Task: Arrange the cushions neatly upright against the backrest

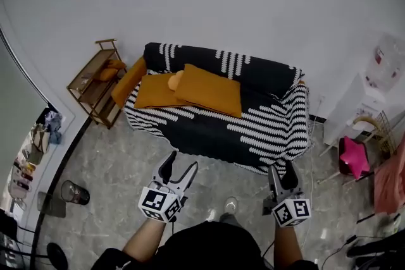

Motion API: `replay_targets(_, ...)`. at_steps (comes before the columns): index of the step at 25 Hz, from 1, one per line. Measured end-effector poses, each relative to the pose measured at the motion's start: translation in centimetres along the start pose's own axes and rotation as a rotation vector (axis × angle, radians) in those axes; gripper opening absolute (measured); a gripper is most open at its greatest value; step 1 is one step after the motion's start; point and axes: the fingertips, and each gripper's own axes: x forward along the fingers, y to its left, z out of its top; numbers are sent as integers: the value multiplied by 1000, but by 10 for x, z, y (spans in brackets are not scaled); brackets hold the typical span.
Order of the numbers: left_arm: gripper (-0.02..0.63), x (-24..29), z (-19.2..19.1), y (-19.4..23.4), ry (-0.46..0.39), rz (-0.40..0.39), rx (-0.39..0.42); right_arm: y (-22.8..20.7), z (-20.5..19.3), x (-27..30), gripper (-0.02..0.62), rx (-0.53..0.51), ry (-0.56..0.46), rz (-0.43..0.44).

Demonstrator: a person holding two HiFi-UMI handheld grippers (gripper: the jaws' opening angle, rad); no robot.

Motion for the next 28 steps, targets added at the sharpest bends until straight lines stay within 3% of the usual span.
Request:
replay_targets(9,302,115,22,23,-9,73,-1,-67,26,108,290,36,28,90)
replay_targets(18,302,187,17,23,44,84,29,-122,26,159,290,78,39,80)
replay_targets(28,302,236,0,51,72,47,4,-143,12,191,288,62,81,18)
